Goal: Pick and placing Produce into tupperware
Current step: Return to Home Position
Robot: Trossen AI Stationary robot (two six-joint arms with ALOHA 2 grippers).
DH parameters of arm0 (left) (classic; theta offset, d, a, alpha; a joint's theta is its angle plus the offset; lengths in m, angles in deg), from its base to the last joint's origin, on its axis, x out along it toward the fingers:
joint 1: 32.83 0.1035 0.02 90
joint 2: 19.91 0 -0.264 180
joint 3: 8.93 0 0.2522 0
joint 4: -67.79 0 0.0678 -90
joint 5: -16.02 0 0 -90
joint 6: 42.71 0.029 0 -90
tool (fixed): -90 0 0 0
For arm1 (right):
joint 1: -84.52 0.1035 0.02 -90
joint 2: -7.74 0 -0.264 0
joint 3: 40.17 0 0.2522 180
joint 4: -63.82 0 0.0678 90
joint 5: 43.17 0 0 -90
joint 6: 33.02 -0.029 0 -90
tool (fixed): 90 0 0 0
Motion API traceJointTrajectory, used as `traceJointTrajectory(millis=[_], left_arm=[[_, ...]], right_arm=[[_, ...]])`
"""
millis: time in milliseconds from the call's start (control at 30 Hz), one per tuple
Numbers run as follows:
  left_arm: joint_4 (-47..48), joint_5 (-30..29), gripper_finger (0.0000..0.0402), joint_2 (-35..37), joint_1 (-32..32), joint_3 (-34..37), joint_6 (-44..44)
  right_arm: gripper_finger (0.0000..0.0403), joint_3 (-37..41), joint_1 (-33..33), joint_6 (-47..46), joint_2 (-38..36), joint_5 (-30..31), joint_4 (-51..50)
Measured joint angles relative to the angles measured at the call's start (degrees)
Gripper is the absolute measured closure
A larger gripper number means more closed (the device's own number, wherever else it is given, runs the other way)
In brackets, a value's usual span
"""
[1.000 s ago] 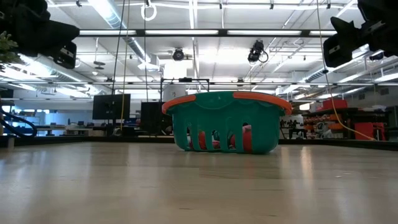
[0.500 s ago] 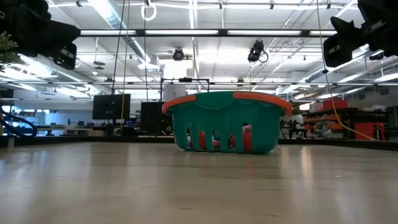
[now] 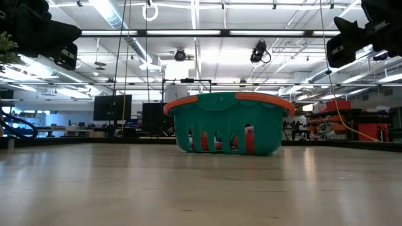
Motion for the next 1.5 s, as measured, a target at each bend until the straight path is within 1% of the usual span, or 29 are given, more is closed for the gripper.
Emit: traceJointTrajectory(millis=[200,600,933,1300,1500], left_arm=[[-0.2,0.0,0.0363,0.0,0.0,0.0,0.0],[-0.2,0.0,0.0379,0.0,0.0,0.0,0.0],[-0.3,0.0,0.0365,0.0,0.0,0.0,0.0],[-0.3,0.0,0.0378,0.0,0.0,0.0,0.0],[-0.3,0.0,0.0369,0.0,0.0,0.0,0.0]], right_arm=[[0.0199,0.0,0.0,0.0,0.0,0.0,0.0],[0.0199,0.0,0.0,0.0,0.0,0.0,0.0],[0.0199,0.0,0.0,0.0,0.0,0.0,0.0],[0.0199,0.0,0.0,0.0,0.0,0.0,0.0],[0.0199,0.0,0.0,0.0,0.0,0.0,0.0]])
